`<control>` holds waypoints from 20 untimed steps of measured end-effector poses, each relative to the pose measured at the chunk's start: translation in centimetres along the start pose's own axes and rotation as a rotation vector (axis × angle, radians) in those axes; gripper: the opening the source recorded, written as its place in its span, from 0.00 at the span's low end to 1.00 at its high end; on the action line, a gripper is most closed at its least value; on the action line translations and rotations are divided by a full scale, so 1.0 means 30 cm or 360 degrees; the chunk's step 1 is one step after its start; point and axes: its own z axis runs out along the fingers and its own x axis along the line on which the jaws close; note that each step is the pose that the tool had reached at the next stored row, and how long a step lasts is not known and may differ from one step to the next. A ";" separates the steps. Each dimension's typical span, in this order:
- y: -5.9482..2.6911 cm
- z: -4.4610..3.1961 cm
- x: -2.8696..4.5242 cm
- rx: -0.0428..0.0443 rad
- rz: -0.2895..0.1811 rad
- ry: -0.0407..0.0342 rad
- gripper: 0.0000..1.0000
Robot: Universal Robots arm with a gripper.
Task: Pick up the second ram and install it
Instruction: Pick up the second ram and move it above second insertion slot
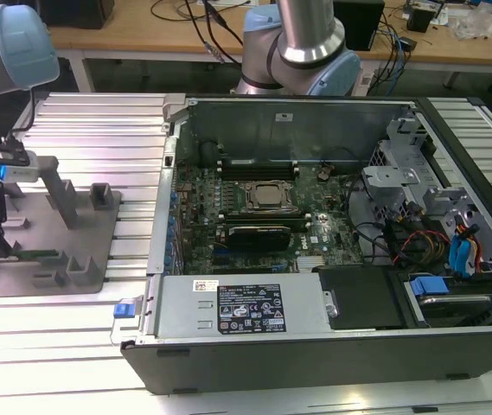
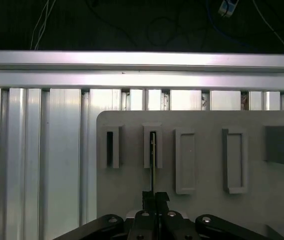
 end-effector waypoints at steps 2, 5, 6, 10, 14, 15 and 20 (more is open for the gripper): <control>0.001 -0.021 0.000 0.0000 0.0000 0.0000 0.09; 0.001 -0.044 0.000 0.0001 0.0000 -0.0002 0.09; 0.002 -0.057 0.000 0.0001 0.0000 -0.0002 0.09; 0.001 -0.125 -0.001 0.0001 0.0000 -0.0002 0.09; 0.002 -0.151 -0.002 0.0001 0.0000 -0.0002 0.09; 0.002 -0.156 -0.002 0.0001 0.0000 -0.0002 0.09; 0.005 -0.225 -0.001 0.0001 0.0000 -0.0003 0.09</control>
